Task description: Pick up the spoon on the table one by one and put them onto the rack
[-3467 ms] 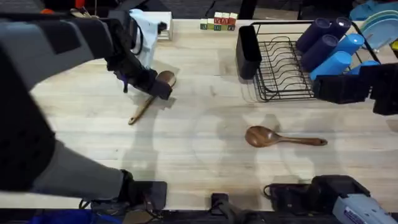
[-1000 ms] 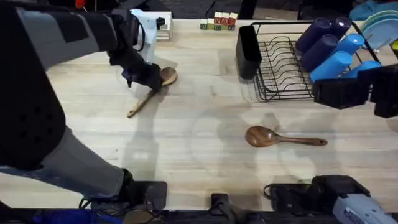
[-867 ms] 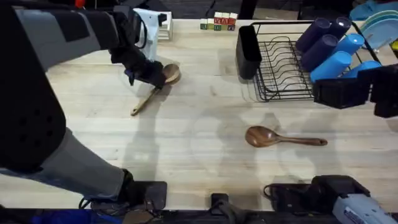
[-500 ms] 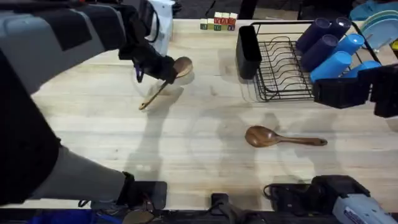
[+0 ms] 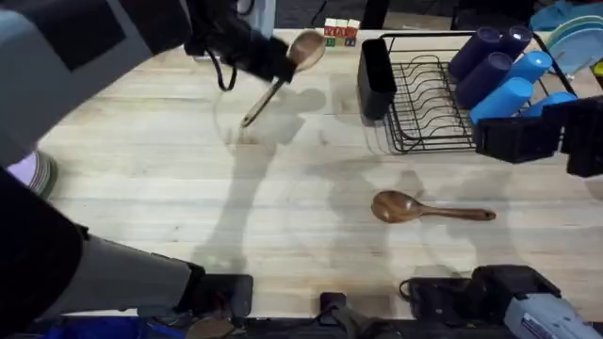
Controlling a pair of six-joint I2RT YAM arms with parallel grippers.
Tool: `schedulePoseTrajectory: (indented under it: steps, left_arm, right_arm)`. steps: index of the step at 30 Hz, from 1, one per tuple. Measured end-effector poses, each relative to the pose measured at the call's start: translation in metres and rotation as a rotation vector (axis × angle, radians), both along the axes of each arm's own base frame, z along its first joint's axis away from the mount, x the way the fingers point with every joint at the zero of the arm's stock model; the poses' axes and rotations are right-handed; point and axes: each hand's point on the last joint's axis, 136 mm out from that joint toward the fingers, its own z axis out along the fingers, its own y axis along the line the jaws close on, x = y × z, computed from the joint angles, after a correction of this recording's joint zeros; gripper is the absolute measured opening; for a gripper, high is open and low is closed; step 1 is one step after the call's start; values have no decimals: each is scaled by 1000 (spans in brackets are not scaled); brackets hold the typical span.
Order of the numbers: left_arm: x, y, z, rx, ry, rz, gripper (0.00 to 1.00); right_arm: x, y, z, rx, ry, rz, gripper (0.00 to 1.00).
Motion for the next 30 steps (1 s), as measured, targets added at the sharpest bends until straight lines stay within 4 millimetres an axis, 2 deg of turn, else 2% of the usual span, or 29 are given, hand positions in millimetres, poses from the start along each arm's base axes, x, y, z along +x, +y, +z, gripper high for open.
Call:
schedulePoseTrajectory:
  steps: [6, 11, 21, 25, 30]
  left_arm:
    - [20, -29, 39, -204, -107, -30, 43]
    - [28, -54, 70, -326, -202, -98, 43]
    - [24, -116, 130, -467, -432, -271, 43]
    - [20, -133, 153, -526, -508, -305, 43]
    - [17, -147, 169, -565, -557, -311, 43]
  right_arm:
    - [0, 0, 0, 0, 0, 0, 995]
    - [0, 0, 0, 0, 0, 0, 995]
    - [0, 0, 0, 0, 0, 0, 996]
    - [0, 0, 0, 0, 0, 0, 996]
    - [0, 0, 0, 0, 0, 0, 996]
